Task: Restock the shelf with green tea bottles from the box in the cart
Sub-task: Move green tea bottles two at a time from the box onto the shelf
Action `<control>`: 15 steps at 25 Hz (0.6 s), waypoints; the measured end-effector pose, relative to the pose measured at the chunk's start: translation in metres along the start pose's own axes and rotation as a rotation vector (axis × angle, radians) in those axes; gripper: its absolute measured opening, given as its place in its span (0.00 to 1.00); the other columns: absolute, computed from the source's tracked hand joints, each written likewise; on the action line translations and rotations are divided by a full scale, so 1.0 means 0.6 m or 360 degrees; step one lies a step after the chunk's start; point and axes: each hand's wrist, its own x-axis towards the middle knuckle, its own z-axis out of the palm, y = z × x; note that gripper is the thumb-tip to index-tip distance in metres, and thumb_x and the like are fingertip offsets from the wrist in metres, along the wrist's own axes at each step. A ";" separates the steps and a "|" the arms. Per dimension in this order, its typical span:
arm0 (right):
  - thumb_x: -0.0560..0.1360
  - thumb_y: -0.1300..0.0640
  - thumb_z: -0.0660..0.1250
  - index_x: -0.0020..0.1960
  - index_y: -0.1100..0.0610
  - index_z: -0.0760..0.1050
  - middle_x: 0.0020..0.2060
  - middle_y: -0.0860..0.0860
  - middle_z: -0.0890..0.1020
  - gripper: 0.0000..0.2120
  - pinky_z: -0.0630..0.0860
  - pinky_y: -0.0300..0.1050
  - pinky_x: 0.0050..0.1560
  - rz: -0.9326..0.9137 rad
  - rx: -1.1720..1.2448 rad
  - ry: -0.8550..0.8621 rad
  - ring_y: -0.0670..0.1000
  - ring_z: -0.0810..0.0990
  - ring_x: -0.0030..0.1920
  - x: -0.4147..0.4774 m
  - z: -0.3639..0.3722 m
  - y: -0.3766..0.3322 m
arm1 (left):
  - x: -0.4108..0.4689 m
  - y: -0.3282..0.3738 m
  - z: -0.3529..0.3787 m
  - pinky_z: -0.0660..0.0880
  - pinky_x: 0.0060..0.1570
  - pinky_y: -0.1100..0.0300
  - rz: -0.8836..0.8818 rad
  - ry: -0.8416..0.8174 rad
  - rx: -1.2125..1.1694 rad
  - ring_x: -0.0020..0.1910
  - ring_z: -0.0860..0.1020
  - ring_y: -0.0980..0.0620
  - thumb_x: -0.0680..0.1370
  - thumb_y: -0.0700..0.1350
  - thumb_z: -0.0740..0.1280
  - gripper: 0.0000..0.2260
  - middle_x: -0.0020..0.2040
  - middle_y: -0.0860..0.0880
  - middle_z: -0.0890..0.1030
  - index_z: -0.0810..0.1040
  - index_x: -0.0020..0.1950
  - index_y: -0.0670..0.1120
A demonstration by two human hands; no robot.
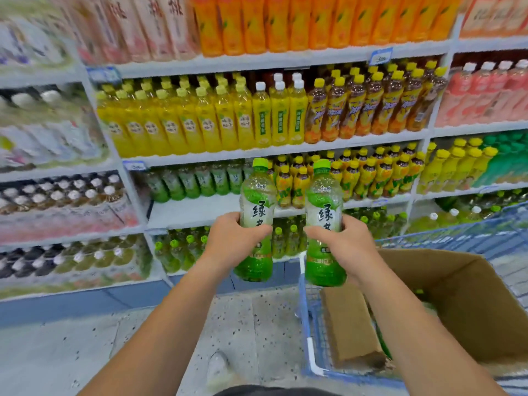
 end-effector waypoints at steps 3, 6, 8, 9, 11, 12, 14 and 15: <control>0.67 0.53 0.80 0.53 0.52 0.80 0.44 0.48 0.86 0.16 0.82 0.54 0.50 -0.0076 -0.0068 -0.0109 0.52 0.85 0.45 -0.001 0.072 -0.034 | 0.006 -0.030 -0.069 0.82 0.45 0.43 -0.0017 0.0120 -0.0059 0.43 0.85 0.43 0.70 0.47 0.77 0.07 0.39 0.45 0.86 0.83 0.42 0.46; 0.67 0.54 0.80 0.51 0.51 0.80 0.44 0.49 0.86 0.15 0.82 0.57 0.50 -0.0133 -0.0109 -0.0198 0.53 0.85 0.45 0.010 0.157 -0.064 | 0.019 -0.064 -0.148 0.82 0.43 0.44 -0.0027 0.0229 -0.0094 0.41 0.85 0.45 0.70 0.46 0.77 0.07 0.39 0.46 0.85 0.83 0.43 0.46; 0.68 0.53 0.80 0.51 0.50 0.80 0.44 0.48 0.86 0.15 0.83 0.57 0.50 -0.0161 -0.0135 -0.0254 0.52 0.85 0.45 0.023 0.220 -0.083 | 0.035 -0.088 -0.208 0.82 0.40 0.47 -0.0032 0.0283 -0.0104 0.38 0.85 0.47 0.70 0.47 0.77 0.07 0.38 0.47 0.85 0.82 0.43 0.46; 0.68 0.53 0.80 0.51 0.50 0.79 0.45 0.48 0.86 0.15 0.82 0.55 0.48 -0.0184 -0.0149 -0.0278 0.51 0.85 0.45 0.029 0.255 -0.093 | 0.046 -0.101 -0.239 0.81 0.37 0.49 -0.0035 0.0304 -0.0109 0.37 0.84 0.47 0.71 0.46 0.77 0.07 0.37 0.48 0.85 0.82 0.43 0.46; 0.68 0.53 0.79 0.52 0.51 0.79 0.45 0.48 0.85 0.15 0.81 0.49 0.45 -0.0235 -0.0184 -0.0332 0.50 0.84 0.45 0.041 0.327 -0.111 | 0.077 -0.129 -0.300 0.80 0.36 0.50 -0.0027 0.0334 -0.0120 0.36 0.84 0.47 0.70 0.47 0.77 0.08 0.38 0.48 0.85 0.82 0.45 0.46; 0.68 0.53 0.79 0.51 0.50 0.78 0.46 0.48 0.85 0.15 0.80 0.47 0.44 -0.0251 -0.0191 -0.0355 0.49 0.83 0.45 0.049 0.362 -0.116 | 0.096 -0.144 -0.328 0.81 0.38 0.49 -0.0031 0.0351 -0.0108 0.37 0.84 0.47 0.69 0.48 0.77 0.09 0.38 0.49 0.86 0.83 0.45 0.46; 0.68 0.53 0.79 0.49 0.49 0.78 0.45 0.48 0.85 0.13 0.81 0.48 0.45 -0.0255 -0.0204 -0.0367 0.49 0.83 0.45 0.070 0.434 -0.123 | 0.134 -0.168 -0.383 0.84 0.42 0.47 -0.0043 0.0346 -0.0092 0.39 0.85 0.49 0.69 0.48 0.77 0.10 0.40 0.50 0.86 0.83 0.46 0.48; 0.68 0.53 0.79 0.48 0.49 0.78 0.45 0.48 0.85 0.13 0.81 0.49 0.46 -0.0256 -0.0214 -0.0356 0.49 0.84 0.45 0.081 0.469 -0.125 | 0.154 -0.182 -0.408 0.84 0.43 0.46 -0.0047 0.0335 -0.0084 0.39 0.85 0.50 0.70 0.48 0.78 0.09 0.40 0.50 0.86 0.83 0.46 0.48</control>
